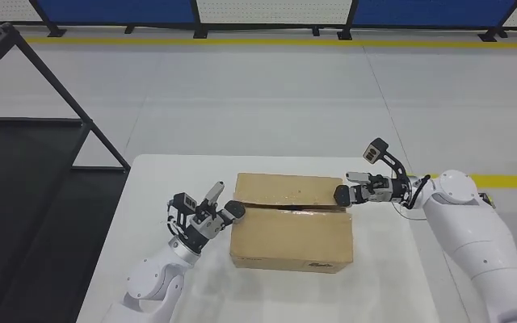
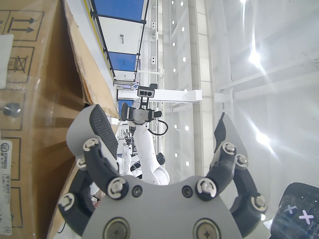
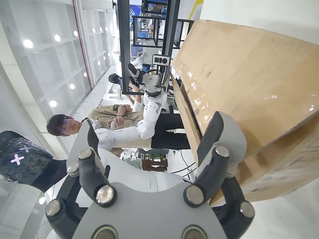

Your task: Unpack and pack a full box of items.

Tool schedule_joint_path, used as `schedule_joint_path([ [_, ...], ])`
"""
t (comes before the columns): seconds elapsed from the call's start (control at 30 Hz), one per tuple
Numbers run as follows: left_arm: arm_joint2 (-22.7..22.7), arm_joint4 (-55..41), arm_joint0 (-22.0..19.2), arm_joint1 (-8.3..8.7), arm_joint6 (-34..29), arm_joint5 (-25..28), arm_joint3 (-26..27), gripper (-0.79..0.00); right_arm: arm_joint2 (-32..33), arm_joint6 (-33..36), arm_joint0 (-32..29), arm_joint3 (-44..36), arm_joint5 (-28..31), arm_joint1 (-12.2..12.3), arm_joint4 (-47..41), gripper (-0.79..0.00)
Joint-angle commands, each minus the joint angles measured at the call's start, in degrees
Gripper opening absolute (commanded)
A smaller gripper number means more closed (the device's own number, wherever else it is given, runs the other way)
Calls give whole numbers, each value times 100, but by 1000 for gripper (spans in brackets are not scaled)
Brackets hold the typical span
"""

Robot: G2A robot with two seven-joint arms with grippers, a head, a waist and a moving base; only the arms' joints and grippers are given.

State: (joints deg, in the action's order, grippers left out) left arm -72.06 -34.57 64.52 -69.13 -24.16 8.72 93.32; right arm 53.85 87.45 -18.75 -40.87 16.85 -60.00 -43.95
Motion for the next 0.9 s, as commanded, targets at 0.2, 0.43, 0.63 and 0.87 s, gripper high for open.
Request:
schedule_joint_path([
  [0.2, 60, 84, -35, -53, 273, 24, 24, 0, -323, 55, -11, -17, -57, 21, 2, 0],
  [0.43, 121, 177, -93, -92, 346, -27, -30, 0, -342, 55, 43, -3, -55, 47, -394, 0],
  [0.63, 140, 251, -129, -116, 370, -92, -77, 0, -341, 55, -31, -271, -56, 124, -407, 0],
  [0.87, 166, 289, -169, -153, 453, -112, -118, 0, -534, 55, -122, -484, -56, 237, -317, 0],
])
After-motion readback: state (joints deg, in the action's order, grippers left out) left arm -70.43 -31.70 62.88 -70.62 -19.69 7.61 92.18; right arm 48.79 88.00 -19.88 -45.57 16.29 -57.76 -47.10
